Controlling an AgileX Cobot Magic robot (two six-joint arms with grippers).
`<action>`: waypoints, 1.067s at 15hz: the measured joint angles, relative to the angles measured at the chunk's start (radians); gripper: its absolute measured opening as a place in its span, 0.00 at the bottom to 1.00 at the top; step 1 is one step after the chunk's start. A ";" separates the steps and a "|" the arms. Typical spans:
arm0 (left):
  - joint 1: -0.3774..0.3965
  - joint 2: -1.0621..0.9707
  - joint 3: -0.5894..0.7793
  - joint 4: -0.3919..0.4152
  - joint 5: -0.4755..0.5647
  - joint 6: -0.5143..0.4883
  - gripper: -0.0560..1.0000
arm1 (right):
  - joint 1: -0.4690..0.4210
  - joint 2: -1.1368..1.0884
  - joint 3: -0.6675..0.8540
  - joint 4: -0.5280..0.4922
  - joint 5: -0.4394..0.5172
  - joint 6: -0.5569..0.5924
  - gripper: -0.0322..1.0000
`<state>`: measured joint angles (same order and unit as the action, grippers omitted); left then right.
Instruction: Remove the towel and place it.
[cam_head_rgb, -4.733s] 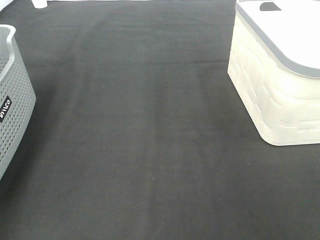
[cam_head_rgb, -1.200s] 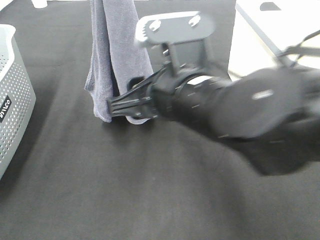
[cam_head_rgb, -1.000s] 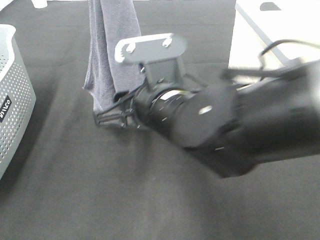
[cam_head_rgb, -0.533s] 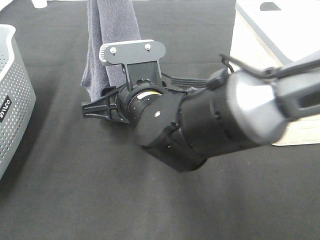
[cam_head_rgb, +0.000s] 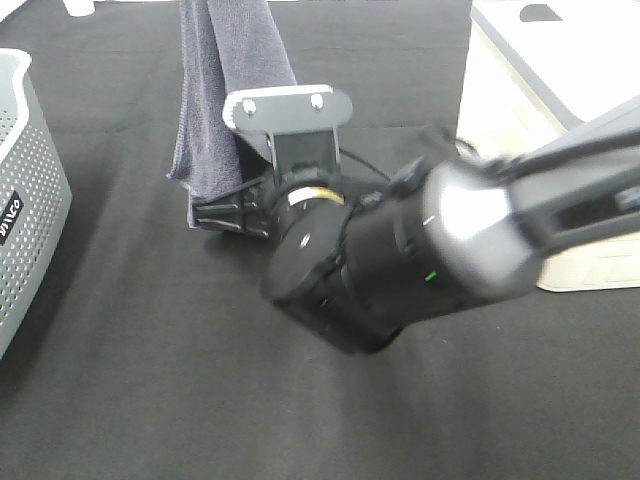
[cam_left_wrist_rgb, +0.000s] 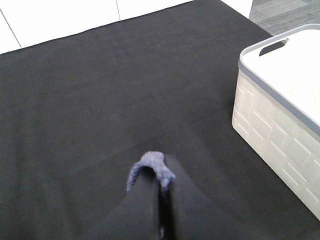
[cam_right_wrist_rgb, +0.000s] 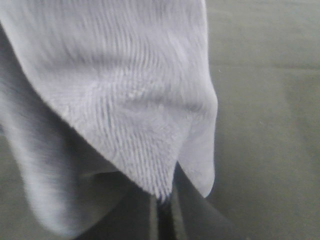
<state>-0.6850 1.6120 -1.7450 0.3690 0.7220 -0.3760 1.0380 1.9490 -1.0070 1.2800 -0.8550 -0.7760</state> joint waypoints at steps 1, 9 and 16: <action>0.001 0.000 0.000 0.000 0.000 0.000 0.05 | -0.004 -0.041 0.001 -0.001 0.093 -0.058 0.05; 0.216 0.000 -0.079 -0.398 0.039 0.168 0.05 | -0.382 -0.373 0.001 -0.025 1.180 -0.325 0.05; 0.368 0.000 -0.055 -0.592 0.014 0.257 0.05 | -0.531 -0.409 -0.350 -1.160 1.771 0.222 0.05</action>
<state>-0.3170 1.6120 -1.8000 -0.2230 0.7360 -0.1190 0.5070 1.5400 -1.3570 0.1200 0.9160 -0.5540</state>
